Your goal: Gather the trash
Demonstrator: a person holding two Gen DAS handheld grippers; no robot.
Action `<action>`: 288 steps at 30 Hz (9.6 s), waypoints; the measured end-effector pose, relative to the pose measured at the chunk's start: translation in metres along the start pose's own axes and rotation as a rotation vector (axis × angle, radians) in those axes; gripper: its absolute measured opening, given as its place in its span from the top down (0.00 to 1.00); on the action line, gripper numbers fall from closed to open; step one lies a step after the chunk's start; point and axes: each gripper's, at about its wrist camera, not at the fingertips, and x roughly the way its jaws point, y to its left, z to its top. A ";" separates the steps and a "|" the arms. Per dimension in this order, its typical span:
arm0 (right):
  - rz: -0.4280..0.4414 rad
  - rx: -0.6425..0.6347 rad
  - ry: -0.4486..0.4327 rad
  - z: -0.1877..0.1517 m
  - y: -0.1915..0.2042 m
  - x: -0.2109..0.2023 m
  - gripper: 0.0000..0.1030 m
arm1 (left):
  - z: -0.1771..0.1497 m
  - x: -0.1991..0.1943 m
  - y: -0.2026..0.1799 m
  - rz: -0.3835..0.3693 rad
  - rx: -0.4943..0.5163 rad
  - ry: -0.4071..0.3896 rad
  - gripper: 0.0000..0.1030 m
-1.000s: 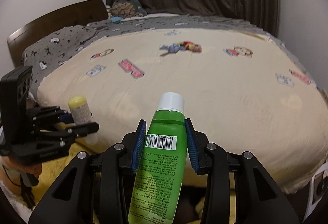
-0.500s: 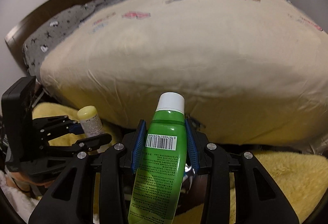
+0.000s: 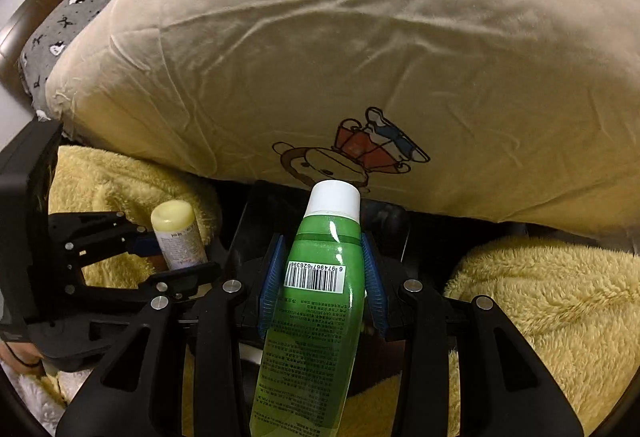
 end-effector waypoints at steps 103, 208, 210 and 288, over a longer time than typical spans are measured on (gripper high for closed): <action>-0.213 -0.141 -0.320 0.350 -0.045 -0.036 0.40 | 0.336 -0.140 0.132 0.237 -0.077 -0.448 0.78; -0.406 0.019 -0.841 0.040 0.032 -0.277 0.03 | 0.049 -0.294 -0.007 0.393 -0.102 -0.868 0.08; -0.409 0.017 -0.837 0.041 0.033 -0.276 0.03 | 0.048 -0.292 -0.006 0.392 -0.102 -0.864 0.08; -0.406 0.031 -0.854 0.042 0.042 -0.278 0.03 | 0.039 -0.302 -0.005 0.378 -0.093 -0.898 0.08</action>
